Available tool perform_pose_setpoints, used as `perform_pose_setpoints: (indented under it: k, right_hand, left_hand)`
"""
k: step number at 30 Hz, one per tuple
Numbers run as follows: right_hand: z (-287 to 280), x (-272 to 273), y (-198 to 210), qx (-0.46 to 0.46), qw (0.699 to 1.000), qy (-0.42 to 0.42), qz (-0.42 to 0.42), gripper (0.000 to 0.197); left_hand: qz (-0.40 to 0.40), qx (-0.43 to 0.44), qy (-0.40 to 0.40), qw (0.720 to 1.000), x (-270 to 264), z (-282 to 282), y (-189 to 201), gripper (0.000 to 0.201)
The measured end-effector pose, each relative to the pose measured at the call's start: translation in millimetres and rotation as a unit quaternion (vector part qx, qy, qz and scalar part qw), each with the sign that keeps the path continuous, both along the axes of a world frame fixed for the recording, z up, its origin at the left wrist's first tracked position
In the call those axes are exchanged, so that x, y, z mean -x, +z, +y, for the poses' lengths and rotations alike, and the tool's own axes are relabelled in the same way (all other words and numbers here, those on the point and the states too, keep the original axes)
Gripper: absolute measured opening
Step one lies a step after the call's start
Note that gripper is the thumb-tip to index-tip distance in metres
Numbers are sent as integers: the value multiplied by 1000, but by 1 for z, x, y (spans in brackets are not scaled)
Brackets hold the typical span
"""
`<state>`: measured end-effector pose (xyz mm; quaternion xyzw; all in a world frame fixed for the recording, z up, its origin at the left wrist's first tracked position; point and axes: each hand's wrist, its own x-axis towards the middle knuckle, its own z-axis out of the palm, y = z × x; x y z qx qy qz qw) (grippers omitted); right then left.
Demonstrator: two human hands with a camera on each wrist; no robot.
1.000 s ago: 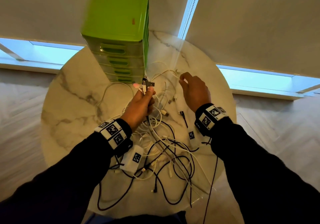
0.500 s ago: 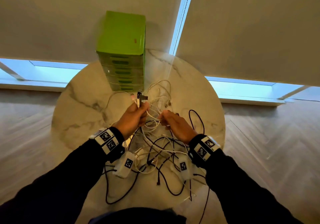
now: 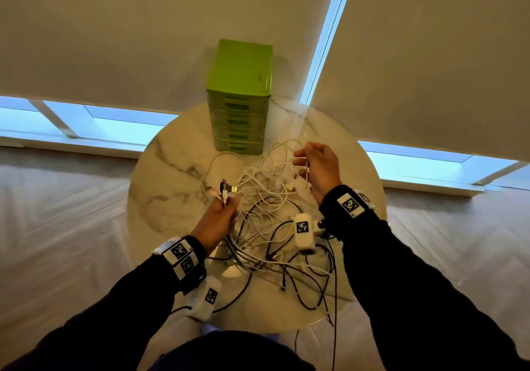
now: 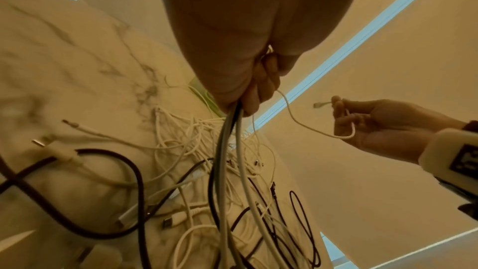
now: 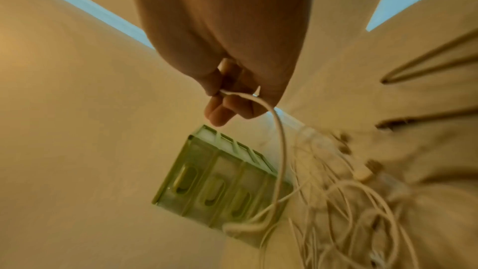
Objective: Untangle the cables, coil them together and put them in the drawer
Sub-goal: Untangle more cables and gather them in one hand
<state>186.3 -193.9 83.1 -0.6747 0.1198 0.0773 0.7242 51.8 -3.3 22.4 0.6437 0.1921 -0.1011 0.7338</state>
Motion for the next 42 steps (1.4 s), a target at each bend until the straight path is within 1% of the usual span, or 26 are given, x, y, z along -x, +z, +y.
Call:
perform_pose_setpoints:
  k: [2, 4, 6, 8, 11, 13, 15, 16, 18, 19, 20, 22, 23, 24, 27, 29, 30, 32, 33, 34, 35, 36, 38, 39, 40, 42]
  right_hand:
    - [-2, 2, 12, 62, 995, 31, -68, 8]
    - [2, 16, 21, 117, 980, 99, -127, 6]
    - [11, 43, 24, 153, 958, 171, -169, 6]
    - [21, 72, 19, 184, 935, 236, -190, 12]
    - [33, 100, 4, 226, 898, 300, -230, 17]
    - [38, 106, -1, 253, 884, 310, -243, 20]
    - [40, 108, -4, 260, 882, 304, -247, 16]
    - [41, 109, -4, 259, 883, 305, -244, 13]
    - [40, 110, -8, 267, 881, 311, -238, 11]
    - [38, 111, -13, 283, 874, 312, -241, 15]
    - [35, 110, -19, 314, 861, 311, -250, 21]
    - [28, 110, -29, 385, 821, 327, -264, 36]
    - [25, 111, -34, 408, 805, 348, -252, 44]
    - [21, 111, -36, 415, 799, 370, -229, 47]
    - [16, 108, -46, 420, 792, 405, -179, 52]
    - [12, 100, -53, 432, 788, 415, -142, 61]
    - [9, 95, -55, 447, 779, 423, -122, 64]
    - [-3, 83, -59, 490, 745, 447, -74, 66]
    - [-10, 78, -60, 512, 726, 457, -47, 65]
    - [-17, 73, -62, 529, 715, 457, -24, 61]
    - [-22, 68, -63, 541, 712, 447, -16, 57]
    - [-24, 63, -63, 555, 714, 426, -25, 54]
    - [-15, 52, -56, 590, 721, 355, -72, 57]
    - [-8, 46, -50, 601, 731, 308, -95, 56]
    - [0, 41, -42, 593, 753, 260, -118, 54]
    - [17, 35, -23, 519, 821, 187, -149, 49]
  left_hand:
    - [-19, 43, 26, 999, 1, 1, 4, 29]
    - [-39, 89, 57, 994, -2, -1, 13, 27]
    - [-57, 125, 83, 987, -6, -3, 23, 24]
    - [-87, 146, 90, 981, -8, -8, 33, 20]
    - [-135, 173, 71, 973, -11, -14, 39, 27]
    - [-131, 153, 57, 978, -12, -13, 34, 43]
    - [-98, 97, 46, 989, -10, -12, 33, 66]
    - [-93, 66, 42, 993, -10, -11, 31, 71]
    - [-98, 7, 48, 994, -9, -9, 28, 76]
    - [-105, -4, 51, 993, -9, -9, 28, 79]
    - [-120, -1, 52, 991, -9, -8, 30, 76]
    - [-145, -5, 58, 988, -11, -7, 38, 58]
    - [-148, -4, 64, 987, -13, -6, 42, 52]
    - [-148, 12, 72, 986, -16, -5, 45, 50]
    - [-156, 100, 98, 978, -23, 5, 54, 48]
    - [-159, 123, 115, 973, -29, 15, 64, 47]
    - [-161, 123, 125, 971, -33, 22, 71, 47]
    - [-171, 125, 152, 965, -40, 39, 85, 46]
    - [-176, 126, 169, 962, -44, 48, 92, 45]
    - [-181, 123, 180, 959, -47, 56, 97, 44]
    - [-183, 112, 184, 959, -50, 62, 100, 43]
    - [-185, 91, 180, 962, -51, 65, 100, 41]
    - [-180, 33, 151, 971, -51, 61, 93, 37]
    - [-170, 8, 126, 977, -49, 55, 86, 36]
    - [-154, -15, 99, 983, -47, 47, 79, 36]
    - [-121, -45, 56, 990, -41, 28, 68, 36]
